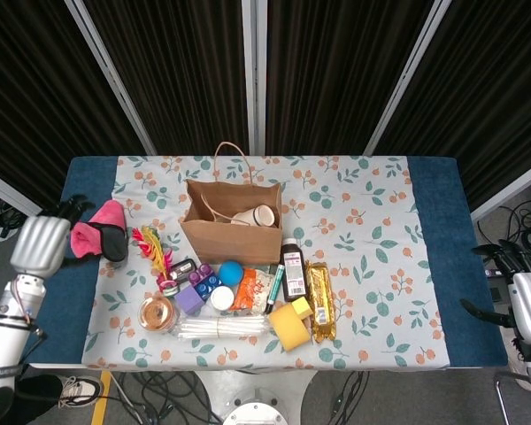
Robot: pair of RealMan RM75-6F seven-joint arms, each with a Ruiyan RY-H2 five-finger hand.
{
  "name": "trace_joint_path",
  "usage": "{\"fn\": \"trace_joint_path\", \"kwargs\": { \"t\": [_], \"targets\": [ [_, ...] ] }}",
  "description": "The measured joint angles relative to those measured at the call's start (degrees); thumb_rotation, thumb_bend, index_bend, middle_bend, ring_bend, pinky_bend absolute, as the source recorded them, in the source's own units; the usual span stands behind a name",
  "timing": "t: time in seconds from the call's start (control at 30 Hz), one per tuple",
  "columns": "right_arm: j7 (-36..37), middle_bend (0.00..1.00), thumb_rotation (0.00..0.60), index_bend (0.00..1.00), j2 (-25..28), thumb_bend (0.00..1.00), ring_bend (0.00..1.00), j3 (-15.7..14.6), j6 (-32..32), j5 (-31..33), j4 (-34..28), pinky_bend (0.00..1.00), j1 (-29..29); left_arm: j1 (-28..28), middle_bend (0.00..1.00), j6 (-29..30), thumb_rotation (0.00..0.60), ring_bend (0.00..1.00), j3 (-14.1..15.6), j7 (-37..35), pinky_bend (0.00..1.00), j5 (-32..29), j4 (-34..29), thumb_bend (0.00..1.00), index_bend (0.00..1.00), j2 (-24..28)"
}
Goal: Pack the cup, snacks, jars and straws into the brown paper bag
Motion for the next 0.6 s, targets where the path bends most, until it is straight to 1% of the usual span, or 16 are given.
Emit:
{"fn": "trace_joint_path", "kwargs": {
  "t": [0.1,0.2,0.33,0.47,0.6],
  "targets": [
    [-1.2,0.25,0.6,0.27,-0.2,0.0,0.13,0.0,-0.5,-0.1,-0.3,0.23,0.4,2.0,0.3,-0.6,0.6,0.28,3.7,-0.5,0.38,3.6,1.1,0.16,0.3,-2.6],
    [-2.8,0.24,0.6,0.27,-0.6,0.0,0.13,-0.3,-2.4,-0.2,-0.4,0.23,1.2,3.5,0.3,-0.9,0.6,0.28,5.9,-1.1,0.38,6.4,2.3,0.16,0.3,-5.6],
    [-6.4,0.24,0.6,0.27,-1.9,0.0,0.13,-0.7,-5.9,-0.2,-0.7,0.23,3.2,4.9,0.3,-0.8,0.6,0.28,7.1,-1.2,0.37,8.6,3.0,0.16,0.3,-7.6],
    [-11.4,0.24,0.6,0.27,-4.5,0.0,0.13,-0.8,-9.2,0.8,-1.3,0.23,5.6,5.9,0.3,-0.6,0.6,0.28,8.2,-1.3,0.37,9.7,1.4,0.16,0.3,-7.4],
    [-15.0,0.24,0.6,0.28,-7.3,0.0,0.13,-0.6,-11.0,2.5,-1.8,0.23,7.5,6.9,0.3,-0.8,0.6,0.28,9.8,-1.9,0.38,11.3,-1.3,0.15,0.3,-6.5]
  ]
}}
